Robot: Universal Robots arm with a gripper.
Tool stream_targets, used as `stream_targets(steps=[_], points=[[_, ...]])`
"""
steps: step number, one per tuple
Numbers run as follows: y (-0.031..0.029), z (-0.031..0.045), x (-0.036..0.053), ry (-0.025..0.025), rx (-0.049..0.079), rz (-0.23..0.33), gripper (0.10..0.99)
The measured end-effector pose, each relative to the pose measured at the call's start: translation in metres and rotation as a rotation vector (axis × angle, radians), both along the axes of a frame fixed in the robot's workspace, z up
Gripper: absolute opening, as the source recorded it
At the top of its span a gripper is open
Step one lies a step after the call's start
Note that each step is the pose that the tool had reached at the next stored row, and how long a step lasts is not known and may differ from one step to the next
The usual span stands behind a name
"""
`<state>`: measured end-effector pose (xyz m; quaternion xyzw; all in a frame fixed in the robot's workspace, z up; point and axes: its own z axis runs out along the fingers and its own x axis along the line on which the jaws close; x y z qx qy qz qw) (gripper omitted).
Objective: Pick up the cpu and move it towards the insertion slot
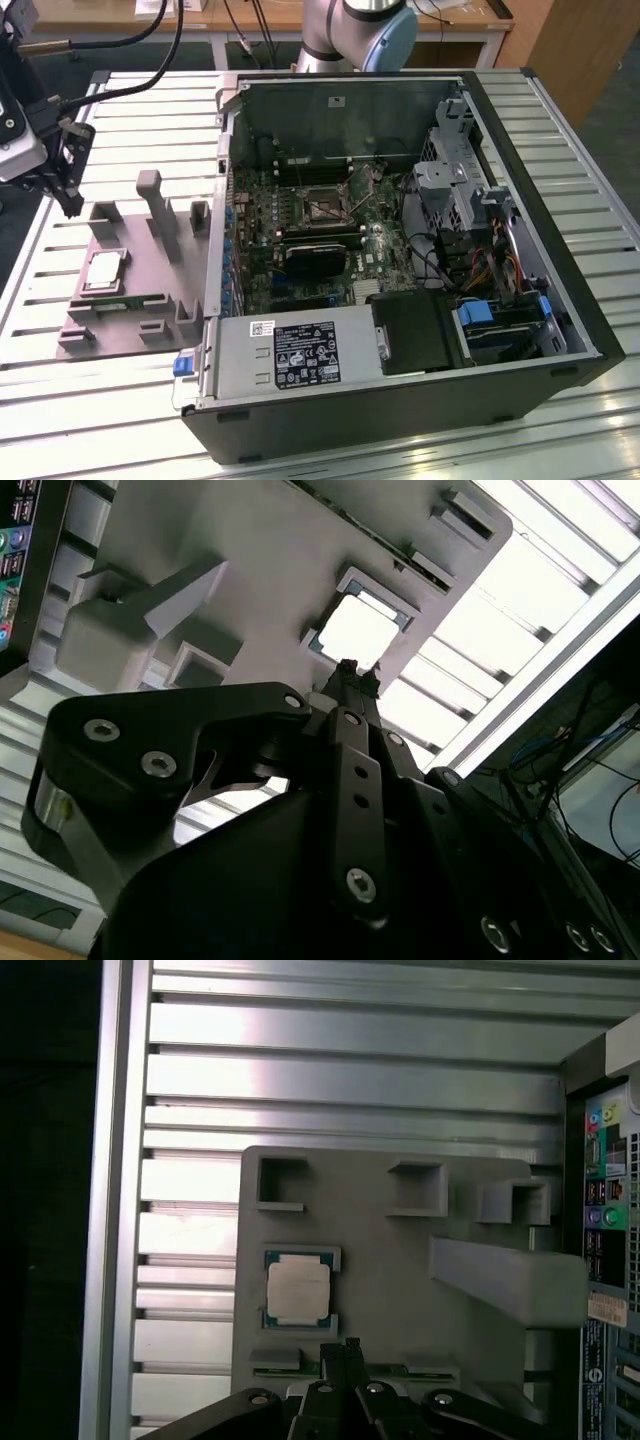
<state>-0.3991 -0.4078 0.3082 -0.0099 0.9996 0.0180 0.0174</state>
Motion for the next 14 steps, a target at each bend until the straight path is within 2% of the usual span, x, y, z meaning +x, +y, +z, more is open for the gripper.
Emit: stream_targets(steps=[4,14], points=[[0.0002,-0.0061,-0.0037,-0.0052,0.001,0.0,0.102],[0.0017,-0.024,-0.0063,-0.01,0.001,0.0,0.102]])
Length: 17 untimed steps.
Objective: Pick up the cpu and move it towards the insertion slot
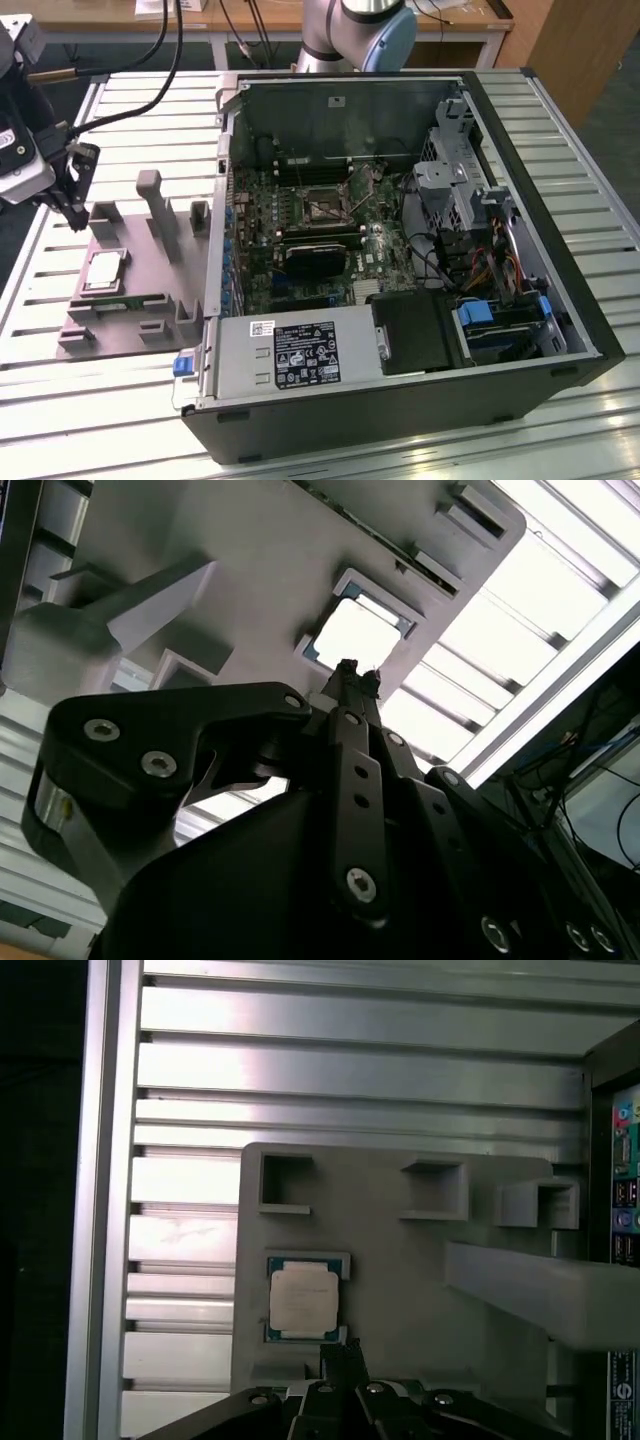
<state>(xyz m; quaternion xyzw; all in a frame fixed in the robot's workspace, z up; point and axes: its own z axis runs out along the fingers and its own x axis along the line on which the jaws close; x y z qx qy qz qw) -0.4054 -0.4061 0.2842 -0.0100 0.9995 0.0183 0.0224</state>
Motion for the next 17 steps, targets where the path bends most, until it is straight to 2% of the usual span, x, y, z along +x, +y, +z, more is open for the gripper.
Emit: stream_targets(steps=[17], points=[[0.0069,-0.0264,-0.0068,-0.0047,0.0,0.0,0.102]])
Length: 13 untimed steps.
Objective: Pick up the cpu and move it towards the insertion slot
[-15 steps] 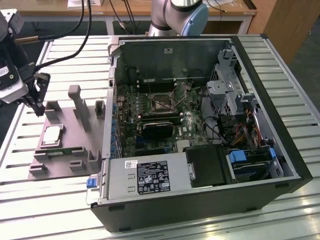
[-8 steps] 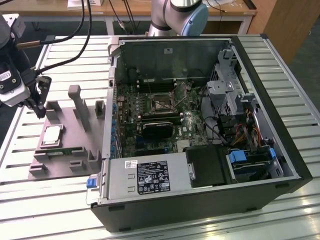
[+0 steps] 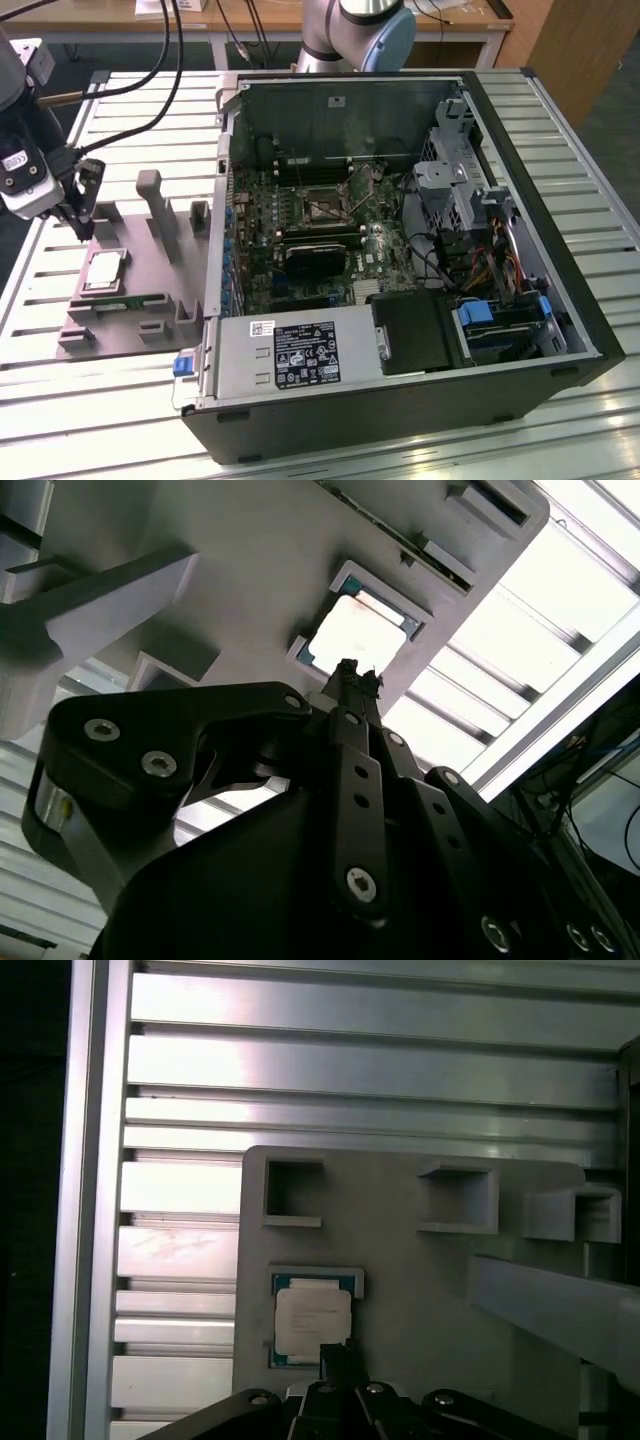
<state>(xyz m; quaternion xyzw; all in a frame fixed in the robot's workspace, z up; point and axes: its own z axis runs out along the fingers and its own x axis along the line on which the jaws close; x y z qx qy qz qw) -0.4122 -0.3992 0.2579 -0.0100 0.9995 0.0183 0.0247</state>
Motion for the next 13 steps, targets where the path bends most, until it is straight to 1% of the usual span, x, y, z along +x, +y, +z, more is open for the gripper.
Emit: stream_targets(steps=[7,13], points=[[0.0027,-0.0109,-0.0033,0.0,0.0,-0.008,0.102],[0.0034,-0.0194,-0.0044,0.0007,-0.001,-0.016,0.102]])
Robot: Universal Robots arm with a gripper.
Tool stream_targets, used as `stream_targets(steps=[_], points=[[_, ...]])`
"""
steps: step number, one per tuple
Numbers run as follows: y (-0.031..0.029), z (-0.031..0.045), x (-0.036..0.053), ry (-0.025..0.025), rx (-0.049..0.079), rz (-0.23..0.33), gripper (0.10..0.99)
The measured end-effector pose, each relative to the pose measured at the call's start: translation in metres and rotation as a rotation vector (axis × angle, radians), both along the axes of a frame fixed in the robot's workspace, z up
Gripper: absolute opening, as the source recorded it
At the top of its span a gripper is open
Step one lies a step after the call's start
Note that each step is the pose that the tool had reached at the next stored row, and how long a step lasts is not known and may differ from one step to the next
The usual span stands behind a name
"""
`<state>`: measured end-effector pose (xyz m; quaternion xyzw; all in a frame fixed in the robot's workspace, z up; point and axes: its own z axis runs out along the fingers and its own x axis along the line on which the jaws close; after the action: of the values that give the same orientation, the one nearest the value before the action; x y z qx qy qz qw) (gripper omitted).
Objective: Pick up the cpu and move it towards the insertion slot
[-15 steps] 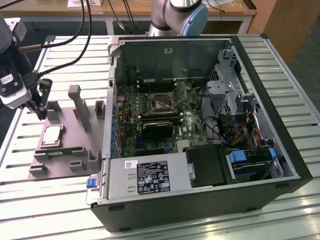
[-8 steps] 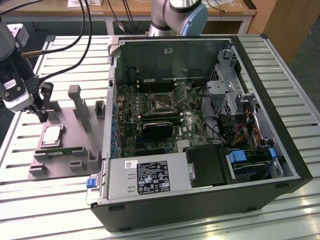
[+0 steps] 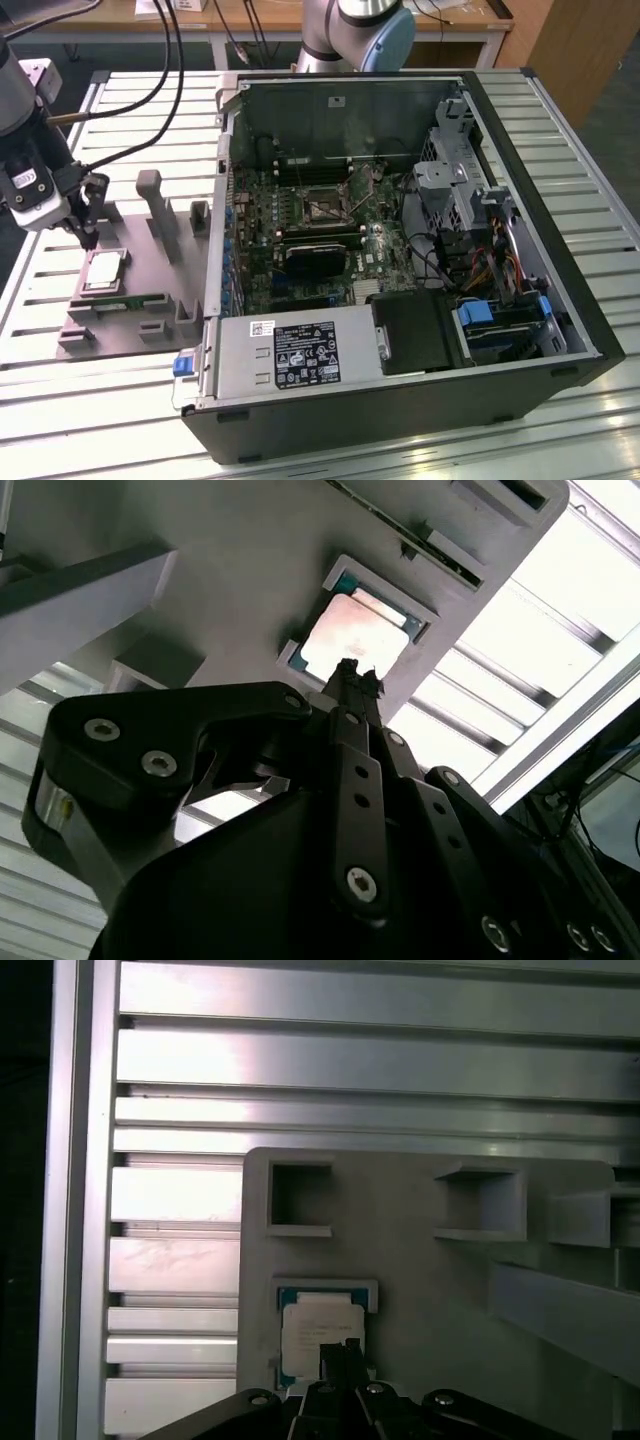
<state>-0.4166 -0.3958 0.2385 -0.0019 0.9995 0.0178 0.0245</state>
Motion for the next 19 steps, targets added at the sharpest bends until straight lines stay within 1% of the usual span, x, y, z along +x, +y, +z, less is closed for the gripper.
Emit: stream_targets(steps=[9,13,19], points=[[0.0,-0.0152,-0.0015,0.0004,0.0,-0.005,0.102],[-0.0002,-0.0248,-0.0019,0.0003,0.0,-0.005,0.102],[-0.0007,-0.0325,-0.0037,0.0005,0.0,-0.005,0.102]])
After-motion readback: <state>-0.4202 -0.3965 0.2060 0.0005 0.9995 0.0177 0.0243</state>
